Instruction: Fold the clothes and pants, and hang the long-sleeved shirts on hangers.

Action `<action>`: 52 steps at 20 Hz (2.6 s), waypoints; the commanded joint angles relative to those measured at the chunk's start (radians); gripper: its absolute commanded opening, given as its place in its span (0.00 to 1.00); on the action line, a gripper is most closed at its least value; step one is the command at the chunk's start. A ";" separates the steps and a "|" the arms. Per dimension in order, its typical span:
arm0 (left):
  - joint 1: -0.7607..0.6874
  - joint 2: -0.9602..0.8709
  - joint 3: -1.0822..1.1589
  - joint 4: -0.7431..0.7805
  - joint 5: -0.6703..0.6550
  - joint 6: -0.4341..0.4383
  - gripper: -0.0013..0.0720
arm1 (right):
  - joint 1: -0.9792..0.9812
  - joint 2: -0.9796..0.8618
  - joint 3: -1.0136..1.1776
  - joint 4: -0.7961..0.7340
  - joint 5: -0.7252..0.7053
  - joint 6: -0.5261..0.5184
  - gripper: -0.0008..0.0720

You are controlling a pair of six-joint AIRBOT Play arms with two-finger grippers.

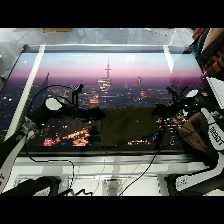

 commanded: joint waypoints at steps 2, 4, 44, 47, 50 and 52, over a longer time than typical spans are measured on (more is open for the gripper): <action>0.000 0.000 0.001 0.013 0.005 0.000 1.00 | 0.010 -0.082 0.000 0.109 0.092 -0.016 0.85; 0.000 0.000 0.001 0.023 0.012 0.000 1.00 | 0.018 -0.119 0.000 0.182 0.136 -0.042 0.85; 0.248 0.457 0.116 0.147 0.044 0.316 0.04 | -0.762 0.393 0.813 -0.489 0.515 0.541 0.10; 0.248 0.457 0.116 0.147 0.044 0.316 0.04 | -0.945 0.391 0.812 -0.504 0.530 0.565 0.10; 0.248 0.457 0.116 0.147 0.045 0.316 0.04 | -1.069 0.388 0.761 -0.513 0.594 0.565 0.10; 0.248 0.457 0.116 0.146 0.045 0.316 0.04 | -1.096 0.391 0.703 -0.506 0.594 0.564 0.09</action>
